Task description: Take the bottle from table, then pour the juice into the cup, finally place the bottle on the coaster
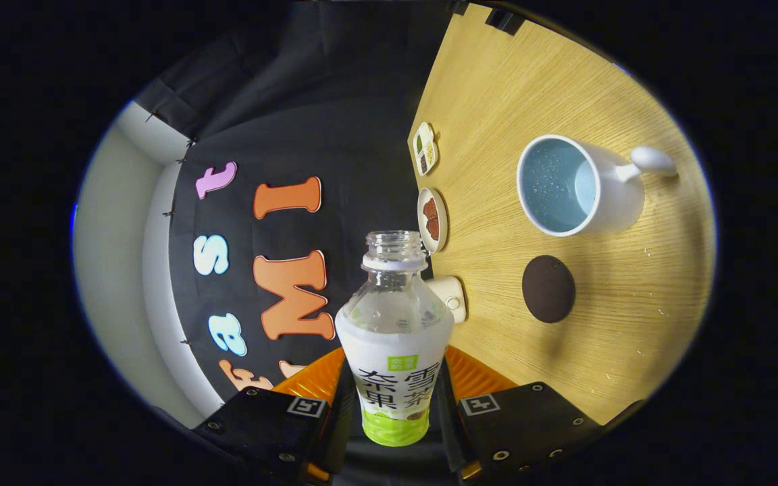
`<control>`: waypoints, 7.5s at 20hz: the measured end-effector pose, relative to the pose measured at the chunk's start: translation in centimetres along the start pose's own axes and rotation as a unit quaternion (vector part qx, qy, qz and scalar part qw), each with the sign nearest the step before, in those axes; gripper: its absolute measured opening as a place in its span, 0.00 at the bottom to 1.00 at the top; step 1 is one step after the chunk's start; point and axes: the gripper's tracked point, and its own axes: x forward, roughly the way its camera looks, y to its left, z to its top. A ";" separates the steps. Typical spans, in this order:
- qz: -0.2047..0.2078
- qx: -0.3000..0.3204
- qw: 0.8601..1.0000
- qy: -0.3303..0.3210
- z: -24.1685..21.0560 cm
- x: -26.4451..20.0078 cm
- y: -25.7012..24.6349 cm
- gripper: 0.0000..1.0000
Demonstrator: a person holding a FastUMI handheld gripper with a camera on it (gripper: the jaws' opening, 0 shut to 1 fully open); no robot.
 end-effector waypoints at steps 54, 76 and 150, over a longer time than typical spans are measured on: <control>-0.019 0.108 0.994 0.003 1.2 -0.2 -1.1 0.58; -0.012 0.167 0.986 -0.014 2.9 -0.4 -0.8 0.58; -0.114 -0.729 0.674 -0.037 2.7 12.5 -4.7 0.63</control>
